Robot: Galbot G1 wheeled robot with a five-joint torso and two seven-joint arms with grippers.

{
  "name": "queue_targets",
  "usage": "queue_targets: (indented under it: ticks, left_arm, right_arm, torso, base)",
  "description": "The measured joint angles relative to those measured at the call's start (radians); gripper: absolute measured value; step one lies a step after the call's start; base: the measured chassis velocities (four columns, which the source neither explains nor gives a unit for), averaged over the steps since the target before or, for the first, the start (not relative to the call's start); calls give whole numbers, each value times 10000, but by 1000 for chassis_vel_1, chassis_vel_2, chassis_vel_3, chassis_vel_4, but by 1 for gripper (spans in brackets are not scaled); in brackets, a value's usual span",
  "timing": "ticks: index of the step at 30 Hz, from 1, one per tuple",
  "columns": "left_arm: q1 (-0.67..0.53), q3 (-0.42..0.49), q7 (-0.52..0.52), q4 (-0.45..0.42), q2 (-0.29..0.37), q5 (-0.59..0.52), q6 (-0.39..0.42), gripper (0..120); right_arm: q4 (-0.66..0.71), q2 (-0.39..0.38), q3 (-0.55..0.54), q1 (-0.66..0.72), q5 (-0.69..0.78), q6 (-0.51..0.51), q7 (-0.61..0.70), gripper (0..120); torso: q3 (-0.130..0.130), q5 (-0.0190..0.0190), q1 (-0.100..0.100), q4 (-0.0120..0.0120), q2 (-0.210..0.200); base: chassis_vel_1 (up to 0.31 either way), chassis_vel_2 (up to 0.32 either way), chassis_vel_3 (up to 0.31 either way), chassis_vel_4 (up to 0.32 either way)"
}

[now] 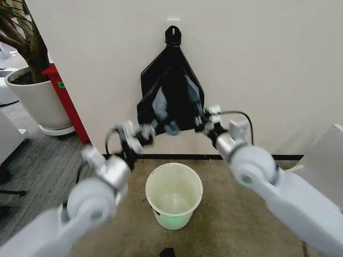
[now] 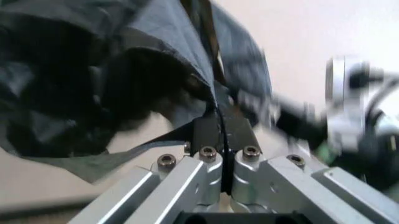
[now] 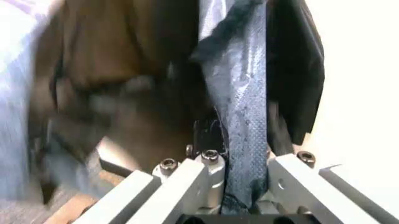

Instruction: Place the garbage bag over the trash bin.

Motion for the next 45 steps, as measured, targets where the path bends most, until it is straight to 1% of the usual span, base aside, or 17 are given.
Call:
queue_targets:
  ticks: [2,6,11,14,16,17,18,20,24,25,27,31,32,35,38,42,45]
  left_arm:
    - [354,-39,109,-147,23,172,18,0]
    - [240,-331,122,-211,51,267,-17,0]
    - [175,-565,-54,-644,239,-210,-66,0]
    - [371,-613,-148,-1013,387,-567,-70,0]
    - [419,-644,-157,-1048,456,-696,-68,0]
    - [535,-813,-167,-1069,622,-928,-61,0]
    - [535,-813,-167,-1069,622,-928,-61,0]
    - [698,-1255,-182,-1074,704,-1221,12,0]
    - [1176,-2905,-209,-1074,954,-2078,197,0]
    - [1176,-2905,-209,-1074,954,-2078,197,0]
    - [1272,-3332,-236,-1067,1048,-2278,216,0]
    - [1194,-4798,-330,-1052,1287,-2986,203,0]
    - [1194,-4798,-330,-1052,1287,-2986,203,0]
    - [986,-5619,-298,-1048,1403,-3333,109,0]
    - [884,-6149,-198,-1043,1510,-3439,-25,0]
    - [890,-6596,-195,-1038,1561,-3750,-59,0]
    - [1004,-6658,-199,-1034,1476,-3792,-27,0]
  right_arm:
    - [316,-140,219,-251,-4,2,0,0]
    - [573,-124,509,-326,-154,88,14,0]
    - [1303,64,1291,-718,31,221,204,0]
    - [1784,204,2030,-1226,166,389,201,0]
    - [1936,265,2331,-1427,179,440,144,0]
    - [2207,388,2877,-1848,146,550,-34,0]
    - [2207,388,2877,-1848,146,550,-34,0]
    - [2432,525,3299,-2340,-50,648,-229,0]
    - [2542,1042,4316,-3608,-744,990,-1011,0]
    - [2542,1042,4316,-3608,-744,990,-1011,0]
    - [2543,1127,4594,-3659,-828,1059,-1138,0]
    - [2537,1057,5092,-3544,-1214,1284,-1489,0]
    - [2537,1057,5092,-3544,-1214,1284,-1489,0]
    - [2525,1087,5250,-3499,-1661,1388,-1818,0]
    - [2514,1161,5358,-3635,-2247,1481,-2172,0]
    - [2502,1201,5507,-4020,-2546,1522,-2343,0]
    - [2497,1265,5538,-4326,-2595,1521,-2355,0]
  torso:
    - [0,0,0,2,0]
    - [3,-2,0,1,0]
    - [3,-3,0,1,0]
    - [2,-1,0,0,0]
    - [3,-2,0,1,0]
    - [3,-2,0,-1,0]
    - [3,-2,0,-1,0]
    - [3,-4,0,1,0]
    - [3,-2,0,-2,0]
    - [3,-2,0,-2,0]
    - [3,-2,0,0,0]
    - [3,-4,0,1,0]
    - [3,-4,0,1,0]
    - [4,-4,0,0,0]
    - [4,-4,0,2,0]
    - [4,-3,0,0,0]
    - [4,-3,0,-1,0]
  base:
    - [0,0,0,0]
    - [0,0,0,0]
    - [0,0,0,0]
    - [0,0,0,0]
    - [0,0,0,0]
    - [0,0,0,0]
    - [0,0,0,0]
    - [0,0,0,0]
    - [0,0,0,0]
    - [0,0,0,0]
    - [0,0,0,0]
    - [0,0,0,0]
    - [0,0,0,0]
    - [0,0,0,0]
    - [0,0,0,0]
    - [0,0,0,0]
    - [0,0,0,0]
